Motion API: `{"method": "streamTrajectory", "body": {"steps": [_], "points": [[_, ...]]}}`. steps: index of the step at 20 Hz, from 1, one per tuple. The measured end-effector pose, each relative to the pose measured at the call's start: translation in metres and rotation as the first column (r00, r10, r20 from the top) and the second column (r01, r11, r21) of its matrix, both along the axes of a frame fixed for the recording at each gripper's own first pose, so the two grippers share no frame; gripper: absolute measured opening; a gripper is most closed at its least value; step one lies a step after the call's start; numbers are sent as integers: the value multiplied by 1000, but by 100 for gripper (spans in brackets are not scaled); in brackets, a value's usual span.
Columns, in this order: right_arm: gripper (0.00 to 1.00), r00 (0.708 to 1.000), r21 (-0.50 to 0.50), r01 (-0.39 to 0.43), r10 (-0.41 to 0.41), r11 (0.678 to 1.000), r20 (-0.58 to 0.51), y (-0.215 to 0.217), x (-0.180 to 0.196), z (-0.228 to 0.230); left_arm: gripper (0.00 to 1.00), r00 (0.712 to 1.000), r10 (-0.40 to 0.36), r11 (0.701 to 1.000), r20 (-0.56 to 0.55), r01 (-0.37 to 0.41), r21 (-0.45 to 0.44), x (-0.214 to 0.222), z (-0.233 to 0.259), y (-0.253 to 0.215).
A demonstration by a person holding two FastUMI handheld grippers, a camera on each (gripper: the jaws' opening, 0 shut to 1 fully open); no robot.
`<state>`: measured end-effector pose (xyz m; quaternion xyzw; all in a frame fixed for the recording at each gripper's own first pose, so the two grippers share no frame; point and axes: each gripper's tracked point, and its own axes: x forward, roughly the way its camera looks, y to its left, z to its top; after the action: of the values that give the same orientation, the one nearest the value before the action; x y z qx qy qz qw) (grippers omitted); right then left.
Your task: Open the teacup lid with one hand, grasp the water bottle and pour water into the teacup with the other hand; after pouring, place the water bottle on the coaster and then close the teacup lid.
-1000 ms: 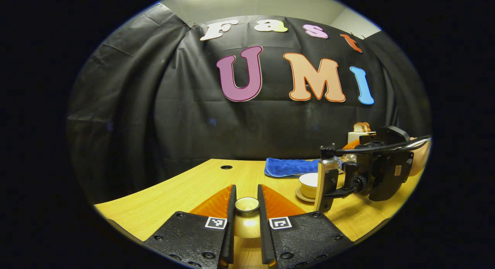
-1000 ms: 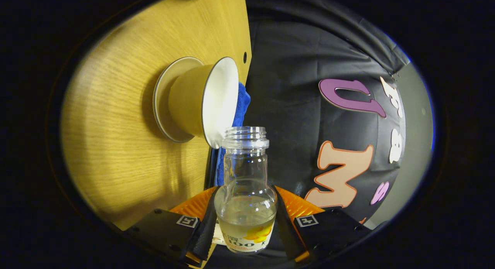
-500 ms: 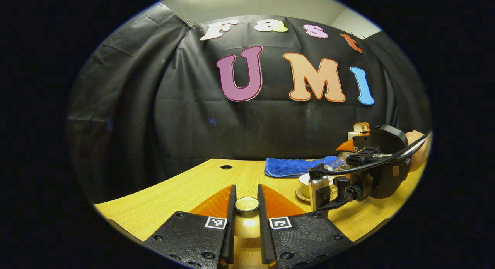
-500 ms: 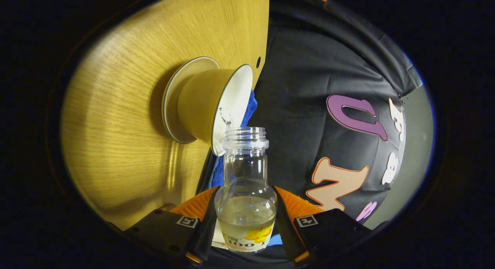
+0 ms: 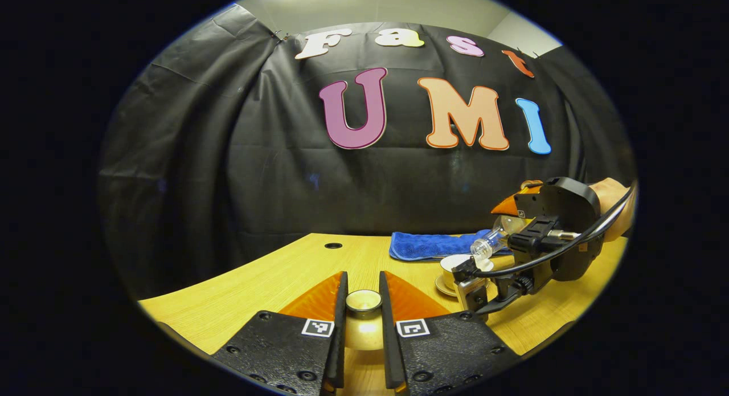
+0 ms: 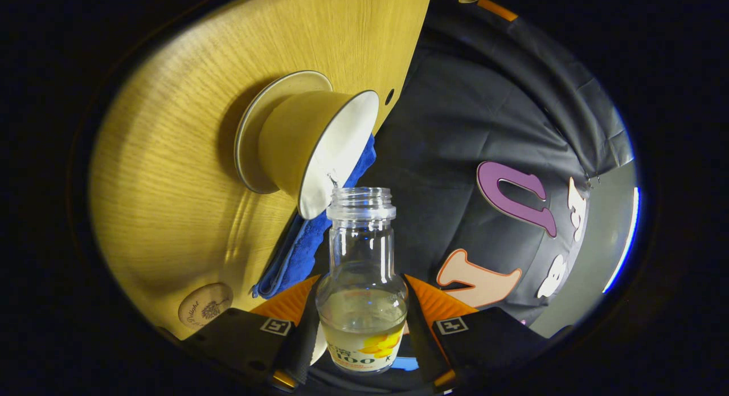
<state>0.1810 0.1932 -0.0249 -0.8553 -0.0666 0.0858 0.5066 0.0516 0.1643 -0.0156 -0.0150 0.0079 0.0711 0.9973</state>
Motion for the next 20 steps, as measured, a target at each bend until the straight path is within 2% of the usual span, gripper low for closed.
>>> {"method": "streamTrajectory", "body": {"steps": [5, 15, 17, 20], "points": [[76, 997, -95, -50, 55, 994, 45, 7, -2, 3, 25, 1000, 0, 1000, -1, 0, 0, -1, 1, 0], [76, 998, -91, -57, 59, 994, 20, 8, -5, 1, 25, 1000, 0, 1000, -1, 0, 0, -1, 0, 0], [77, 999, -55, -51, 51, 997, -2, 7, -5, 0, 25, 1000, 0, 1000, -1, 0, 1, -1, 1, 0], [78, 990, 150, 22, -1, 988, -141, -1, -2, -13, 25, 1000, 0, 1000, 1, 0, 3, -1, 1, 1]]}}
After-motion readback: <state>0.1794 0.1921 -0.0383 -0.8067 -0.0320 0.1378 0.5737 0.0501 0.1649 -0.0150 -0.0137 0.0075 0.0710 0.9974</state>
